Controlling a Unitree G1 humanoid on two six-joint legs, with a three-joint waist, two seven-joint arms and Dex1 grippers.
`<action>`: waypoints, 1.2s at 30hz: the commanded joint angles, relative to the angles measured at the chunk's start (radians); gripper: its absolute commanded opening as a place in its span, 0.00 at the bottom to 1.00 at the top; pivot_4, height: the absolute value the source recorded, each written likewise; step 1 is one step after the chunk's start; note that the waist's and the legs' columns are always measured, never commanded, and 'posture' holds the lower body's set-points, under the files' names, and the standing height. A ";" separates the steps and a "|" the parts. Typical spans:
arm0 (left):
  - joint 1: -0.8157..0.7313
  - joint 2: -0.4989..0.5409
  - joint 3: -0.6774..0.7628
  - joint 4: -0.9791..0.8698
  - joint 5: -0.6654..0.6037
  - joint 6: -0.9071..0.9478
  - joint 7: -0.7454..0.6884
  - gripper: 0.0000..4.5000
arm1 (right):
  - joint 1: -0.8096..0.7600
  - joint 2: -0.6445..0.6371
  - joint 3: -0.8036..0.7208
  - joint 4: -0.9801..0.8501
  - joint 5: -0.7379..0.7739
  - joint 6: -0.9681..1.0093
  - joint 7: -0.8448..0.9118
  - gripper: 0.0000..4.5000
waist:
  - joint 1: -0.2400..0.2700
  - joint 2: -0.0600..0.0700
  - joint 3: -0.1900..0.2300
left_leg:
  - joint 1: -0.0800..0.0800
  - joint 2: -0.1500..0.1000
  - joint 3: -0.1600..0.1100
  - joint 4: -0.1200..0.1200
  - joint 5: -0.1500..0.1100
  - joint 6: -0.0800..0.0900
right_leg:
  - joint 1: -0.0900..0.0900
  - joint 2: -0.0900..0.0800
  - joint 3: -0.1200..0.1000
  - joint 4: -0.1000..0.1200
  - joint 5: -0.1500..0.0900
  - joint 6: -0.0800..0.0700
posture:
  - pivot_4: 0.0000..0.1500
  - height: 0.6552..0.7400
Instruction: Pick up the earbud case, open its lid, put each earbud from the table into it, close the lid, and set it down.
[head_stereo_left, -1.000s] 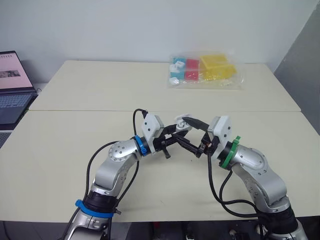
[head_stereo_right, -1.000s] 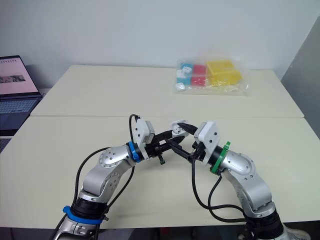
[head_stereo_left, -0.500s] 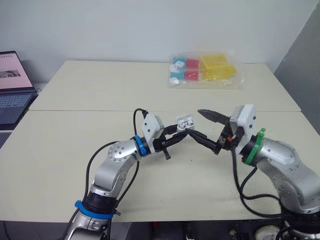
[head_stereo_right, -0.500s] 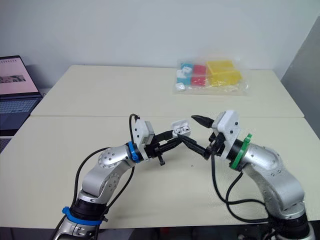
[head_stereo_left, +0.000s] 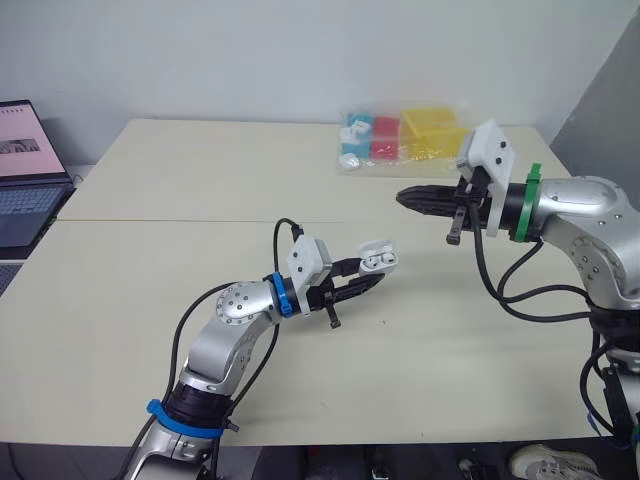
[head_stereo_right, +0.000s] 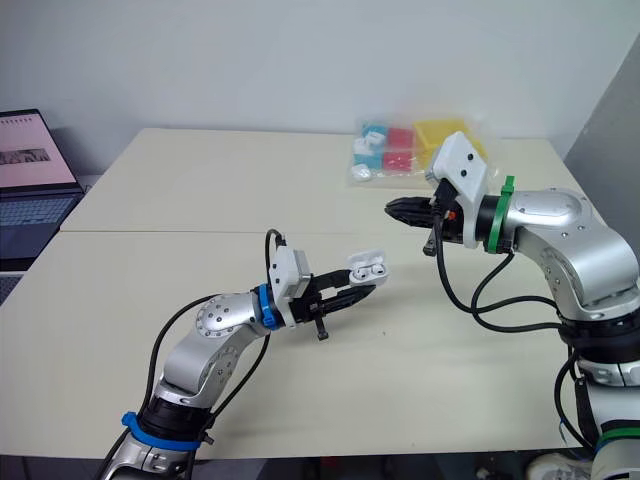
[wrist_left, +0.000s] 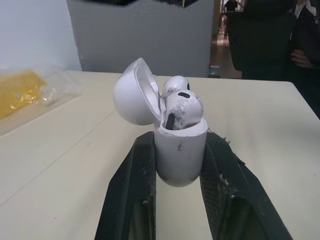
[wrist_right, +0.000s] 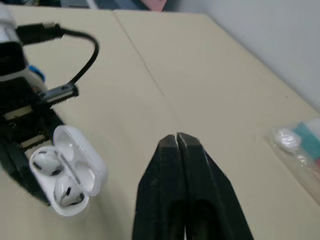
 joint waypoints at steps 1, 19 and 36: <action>-0.014 0.004 -0.009 -0.019 0.003 -0.031 -0.019 0.18 | -0.055 -0.018 0.062 0.045 -0.032 -0.017 0.124 0.00 | 0.000 0.000 0.000 | 0.000 0.000 0.000 0.000 0.000 0.000 | 0.000 0.000 0.000 0.000 0.000 0.000 | 1.00 0.95; -0.017 0.002 -0.003 -0.026 0.005 -0.014 -0.022 0.18 | -0.030 -0.019 0.091 -0.016 -0.011 0.048 0.305 0.00 | 0.001 0.000 0.000 | 0.000 0.000 0.000 0.001 0.000 0.000 | 0.000 0.000 0.000 0.001 0.000 0.000 | 1.00 0.95; -0.080 -0.045 0.079 -0.009 -0.200 0.505 0.135 0.18 | 0.172 -0.044 -0.087 -0.175 -0.017 0.036 0.130 0.00 | 0.005 -0.001 0.000 | 0.000 0.000 -0.001 0.002 0.000 0.000 | 0.000 -0.001 -0.001 0.002 0.000 0.000 | 1.00 0.95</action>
